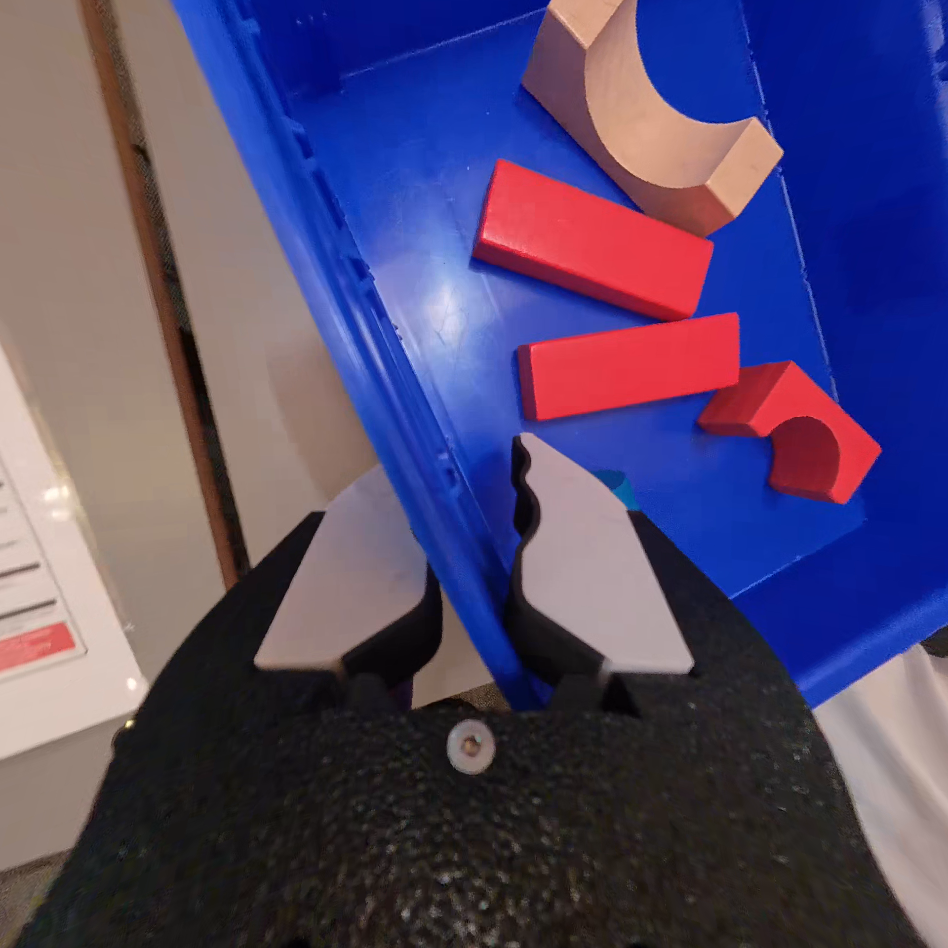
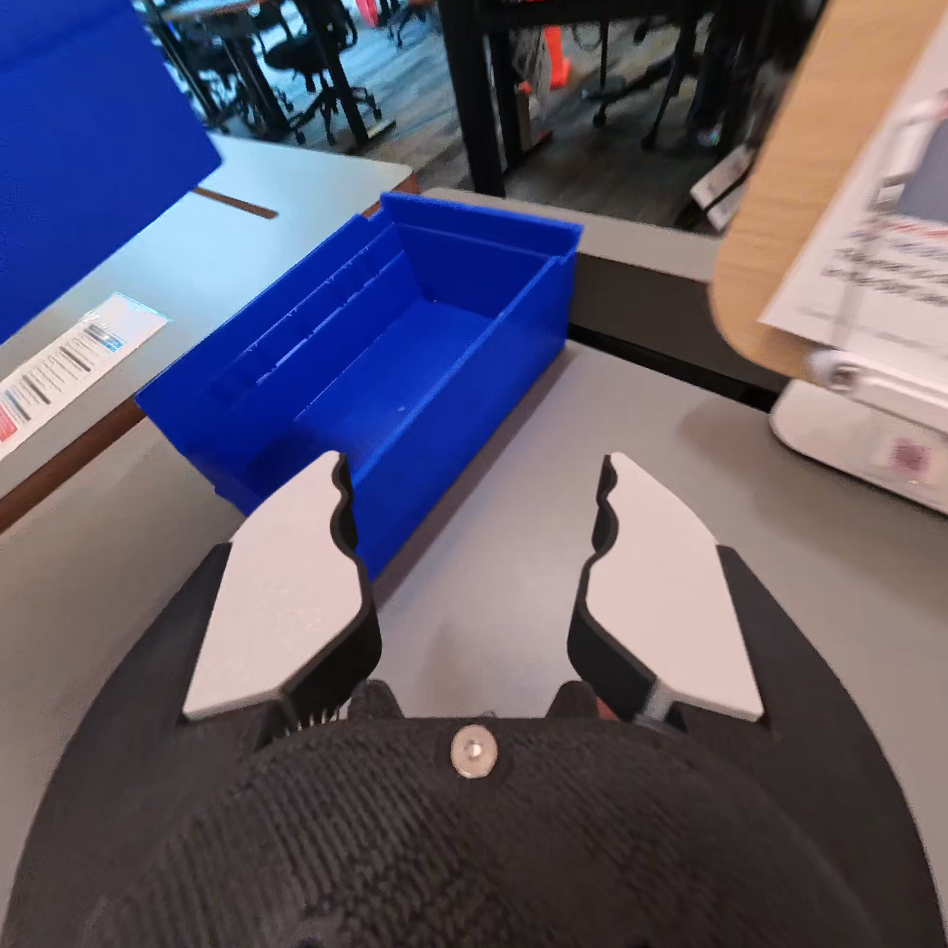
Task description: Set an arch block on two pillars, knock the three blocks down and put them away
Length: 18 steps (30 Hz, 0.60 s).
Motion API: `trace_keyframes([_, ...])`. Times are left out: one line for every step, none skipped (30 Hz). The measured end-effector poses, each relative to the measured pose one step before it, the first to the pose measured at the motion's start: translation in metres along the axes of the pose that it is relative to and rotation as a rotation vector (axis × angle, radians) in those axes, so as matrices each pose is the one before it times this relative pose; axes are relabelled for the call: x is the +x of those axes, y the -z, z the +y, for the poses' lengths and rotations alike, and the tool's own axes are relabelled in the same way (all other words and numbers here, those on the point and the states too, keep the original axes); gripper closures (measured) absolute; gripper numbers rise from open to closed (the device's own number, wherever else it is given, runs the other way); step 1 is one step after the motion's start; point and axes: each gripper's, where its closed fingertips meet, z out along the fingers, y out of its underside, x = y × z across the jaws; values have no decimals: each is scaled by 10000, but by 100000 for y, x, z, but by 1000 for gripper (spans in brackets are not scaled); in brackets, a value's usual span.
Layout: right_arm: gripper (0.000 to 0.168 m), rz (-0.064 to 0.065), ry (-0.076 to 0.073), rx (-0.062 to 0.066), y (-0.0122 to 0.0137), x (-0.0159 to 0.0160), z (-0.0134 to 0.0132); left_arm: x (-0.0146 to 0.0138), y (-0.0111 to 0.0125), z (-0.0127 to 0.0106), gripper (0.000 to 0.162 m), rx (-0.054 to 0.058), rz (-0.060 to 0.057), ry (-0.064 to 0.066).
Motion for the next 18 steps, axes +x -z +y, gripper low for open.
trace_keyframes([77,36,-181,-359,-1905,-572,104,-1106,360,819,136,-20,-95,205])
trace_keyframes([78,64,-130,-381,-1774,-479,191,-1055,290,815,136,-61,-91,198])
trace_keyframes([80,99,-111,-369,-1607,-365,167,-973,251,771,136,-74,-85,169])
trace_keyframes([82,120,-121,-310,-1388,-270,85,-926,224,715,136,-63,-108,126])
trace_keyframes([83,127,-39,-189,-1220,-204,-25,-891,186,652,136,-39,-131,95])
trace_keyframes([83,141,-63,-130,-1071,-149,-26,-827,164,584,136,-22,-108,93])
trace_keyframes([84,92,-60,-135,-970,-179,74,-735,146,554,135,-25,-63,105])
trace_keyframes([85,32,-77,-157,-843,-266,183,-681,118,518,135,-30,-40,102])
trace_keyframes([89,30,68,-177,-780,-231,296,-615,65,474,135,-20,-25,85])
trace_keyframes([92,170,202,-224,-744,-6,447,-552,32,416,135,-8,-14,79])
trace_keyframes([93,236,231,-312,-713,82,645,-478,-11,366,135,-12,-12,77])
trace_keyframes([99,110,228,-307,-626,-57,675,-396,-29,336,135,-17,-10,58])
trace_keyframes([114,-87,125,-129,-479,-231,402,-336,-66,291,135,-9,2,47])
trace_keyframes([115,83,-227,87,-244,92,28,-257,-86,234,135,6,19,53])
trace_keyframes([121,191,-254,111,-73,326,-116,-203,-107,193,135,21,27,51])
trace_keyframes([128,258,-71,55,-48,441,-80,-174,-104,181,135,18,21,32])
trace_keyframes([132,231,219,12,-27,437,-54,-137,-125,181,135,-1,18,29])
trace_keyframes([138,300,378,-13,17,547,-19,-95,-118,167,135,-12,19,37])
